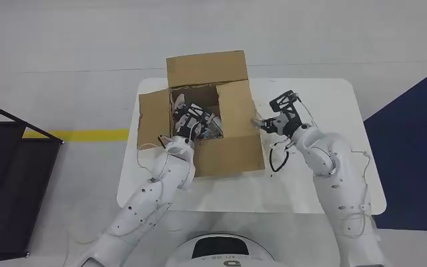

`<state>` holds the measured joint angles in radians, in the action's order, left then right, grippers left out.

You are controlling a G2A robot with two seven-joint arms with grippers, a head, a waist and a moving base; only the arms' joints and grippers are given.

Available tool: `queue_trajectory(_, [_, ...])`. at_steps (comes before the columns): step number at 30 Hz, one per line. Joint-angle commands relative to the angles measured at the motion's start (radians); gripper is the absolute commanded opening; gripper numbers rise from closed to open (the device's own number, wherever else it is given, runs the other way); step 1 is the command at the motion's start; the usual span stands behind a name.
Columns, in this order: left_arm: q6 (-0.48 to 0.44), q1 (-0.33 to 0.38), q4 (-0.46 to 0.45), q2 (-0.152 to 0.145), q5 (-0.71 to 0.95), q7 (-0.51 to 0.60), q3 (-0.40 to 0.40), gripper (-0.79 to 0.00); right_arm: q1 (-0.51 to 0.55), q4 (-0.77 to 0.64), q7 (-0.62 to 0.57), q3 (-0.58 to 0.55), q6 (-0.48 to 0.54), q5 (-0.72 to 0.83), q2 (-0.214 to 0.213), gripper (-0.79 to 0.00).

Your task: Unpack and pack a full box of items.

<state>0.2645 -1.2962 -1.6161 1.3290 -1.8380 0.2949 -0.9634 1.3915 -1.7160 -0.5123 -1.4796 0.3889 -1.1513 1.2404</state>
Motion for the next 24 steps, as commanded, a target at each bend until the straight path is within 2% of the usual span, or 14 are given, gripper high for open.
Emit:
queue_trajectory(1, [-0.007, -0.005, 0.002, -0.001, -0.002, -0.008, -0.012, 0.0, 0.025, -0.003, 0.006, -0.029, -0.036, 0.002, -0.003, 0.0])
queue_trajectory(6, [-0.022, -0.017, 0.009, 0.0, -0.002, -0.023, -0.03, 0.0, 0.023, 0.045, -0.064, -0.07, -0.119, 0.014, -0.008, 0.0])
queue_trajectory(8, [-0.026, -0.023, 0.01, 0.001, -0.004, -0.03, -0.034, 0.0, -0.001, 0.066, -0.113, -0.046, -0.103, 0.015, -0.008, 0.0])
queue_trajectory(13, [-0.038, -0.038, 0.017, 0.003, -0.009, -0.046, -0.04, 0.0, -0.068, 0.096, -0.197, 0.053, -0.027, -0.056, -0.008, 0.0])
queue_trajectory(18, [-0.049, -0.043, 0.021, 0.006, -0.014, -0.052, -0.045, 0.0, -0.062, 0.077, -0.161, 0.087, 0.071, -0.043, -0.012, 0.0])
queue_trajectory(24, [-0.059, -0.048, 0.013, 0.009, -0.014, -0.05, -0.057, 0.0, 0.0, 0.011, -0.11, 0.085, 0.203, -0.044, -0.026, 0.0])
